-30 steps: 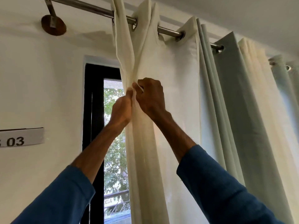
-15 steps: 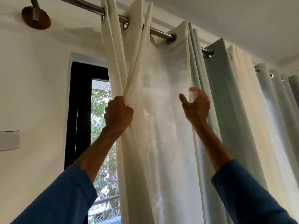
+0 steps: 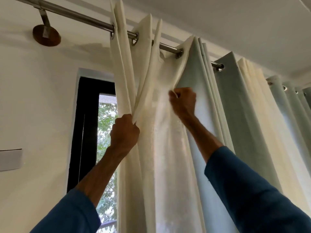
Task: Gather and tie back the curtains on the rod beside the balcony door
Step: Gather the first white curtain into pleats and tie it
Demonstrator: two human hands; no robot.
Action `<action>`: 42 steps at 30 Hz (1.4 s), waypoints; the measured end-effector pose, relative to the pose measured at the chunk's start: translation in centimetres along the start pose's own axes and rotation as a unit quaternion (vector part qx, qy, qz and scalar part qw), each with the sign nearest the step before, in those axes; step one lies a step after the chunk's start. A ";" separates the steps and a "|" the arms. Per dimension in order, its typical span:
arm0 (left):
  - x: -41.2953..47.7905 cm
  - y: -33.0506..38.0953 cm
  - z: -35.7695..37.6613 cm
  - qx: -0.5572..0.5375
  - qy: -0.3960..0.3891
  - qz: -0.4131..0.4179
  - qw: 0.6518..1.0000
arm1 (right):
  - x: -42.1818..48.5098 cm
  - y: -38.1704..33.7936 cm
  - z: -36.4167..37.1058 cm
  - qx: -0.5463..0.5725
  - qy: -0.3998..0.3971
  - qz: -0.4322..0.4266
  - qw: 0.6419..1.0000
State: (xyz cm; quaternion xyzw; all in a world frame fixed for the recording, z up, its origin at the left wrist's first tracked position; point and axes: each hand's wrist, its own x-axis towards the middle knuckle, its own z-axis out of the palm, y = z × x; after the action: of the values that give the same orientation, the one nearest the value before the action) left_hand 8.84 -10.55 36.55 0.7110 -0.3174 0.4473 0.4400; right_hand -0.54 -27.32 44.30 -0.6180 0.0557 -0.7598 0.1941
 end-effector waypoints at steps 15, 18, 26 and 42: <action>-4.2 -1.2 -0.5 -0.080 -0.062 0.049 0.994 | -14.3 -2.0 1.7 0.089 -0.105 -0.076 0.987; -8.8 -2.3 0.1 -0.105 -0.072 0.049 0.991 | -20.4 -0.4 0.2 0.156 -0.147 -0.012 0.977; -26.0 -8.3 3.5 -0.160 -0.114 -0.017 0.980 | -38.2 5.0 -5.6 0.109 -0.180 0.103 0.972; -50.1 -15.0 6.3 -0.180 -0.344 -0.173 0.905 | -62.1 9.7 -16.5 0.132 -0.393 0.345 0.842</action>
State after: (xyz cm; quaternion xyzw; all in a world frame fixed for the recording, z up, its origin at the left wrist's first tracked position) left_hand 3.80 -7.20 -15.75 0.7734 -0.3963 0.0275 0.4941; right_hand -4.20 -16.20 -19.60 -0.7743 0.0836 -0.3369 0.5290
